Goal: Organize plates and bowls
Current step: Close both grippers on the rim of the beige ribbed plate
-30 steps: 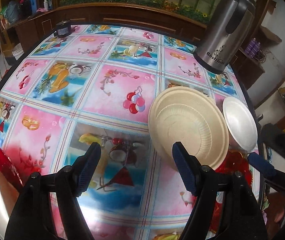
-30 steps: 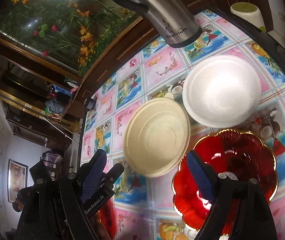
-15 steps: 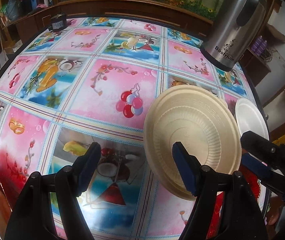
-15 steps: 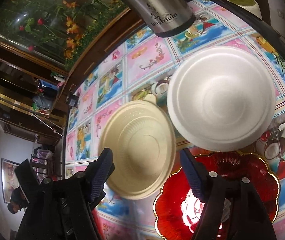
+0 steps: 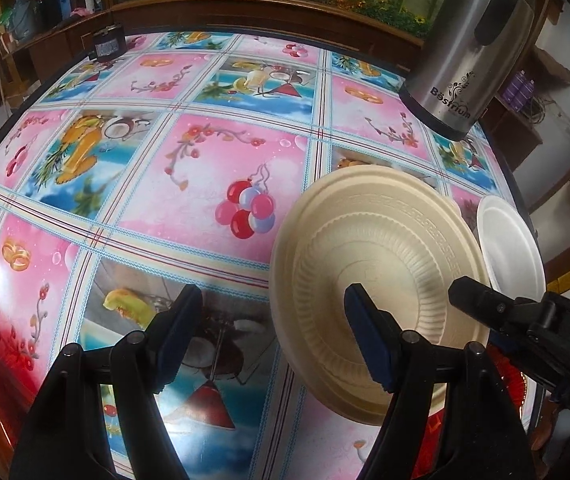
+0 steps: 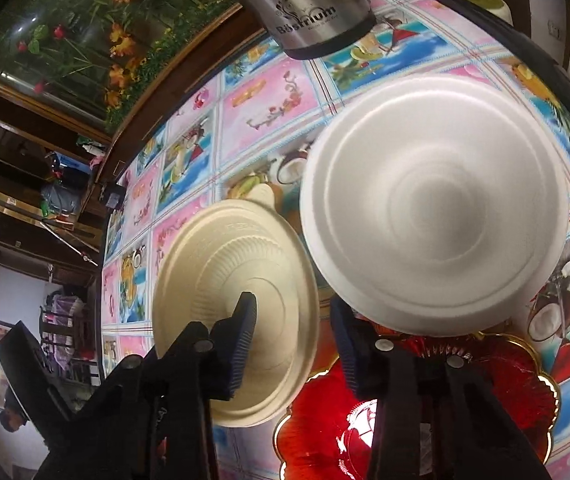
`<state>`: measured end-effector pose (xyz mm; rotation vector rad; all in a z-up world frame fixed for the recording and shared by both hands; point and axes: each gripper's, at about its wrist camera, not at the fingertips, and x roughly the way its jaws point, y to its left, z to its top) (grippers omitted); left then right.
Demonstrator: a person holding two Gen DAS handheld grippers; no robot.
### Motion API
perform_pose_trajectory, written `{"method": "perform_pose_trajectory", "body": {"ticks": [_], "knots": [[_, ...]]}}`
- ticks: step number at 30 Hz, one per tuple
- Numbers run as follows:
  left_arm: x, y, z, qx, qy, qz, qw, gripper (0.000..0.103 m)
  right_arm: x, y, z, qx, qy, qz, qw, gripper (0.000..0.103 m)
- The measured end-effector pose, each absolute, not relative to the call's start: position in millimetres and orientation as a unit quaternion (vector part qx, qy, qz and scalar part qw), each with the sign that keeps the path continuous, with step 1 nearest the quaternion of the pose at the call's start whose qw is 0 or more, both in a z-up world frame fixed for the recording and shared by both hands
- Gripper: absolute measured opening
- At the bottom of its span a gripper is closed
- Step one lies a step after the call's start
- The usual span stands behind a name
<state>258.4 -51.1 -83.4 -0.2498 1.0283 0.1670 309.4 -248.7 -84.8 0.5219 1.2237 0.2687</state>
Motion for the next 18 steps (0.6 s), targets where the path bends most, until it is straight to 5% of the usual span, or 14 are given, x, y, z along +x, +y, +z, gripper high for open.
{"method": "perform_pose_trajectory", "body": {"ticks": [5, 8, 12, 18], "knots": [[259, -53, -84, -0.115, 0.491, 0.075, 0.86, 0.053, 310, -249, -87, 0.237, 0.567, 0.121, 0.779, 0.029], [260, -55, -86, -0.109, 0.495, 0.071, 0.859, 0.026, 310, -249, -89, 0.233, 0.57, 0.118, 0.779, 0.017], [258, -58, -86, -0.1, 0.496, 0.063, 0.861, 0.015, 310, -247, -91, 0.229, 0.572, 0.119, 0.778, 0.01], [249, -55, -75, -0.092, 0.486, 0.062, 0.867, 0.015, 303, -244, -82, 0.225, 0.564, 0.126, 0.785, 0.01]]}}
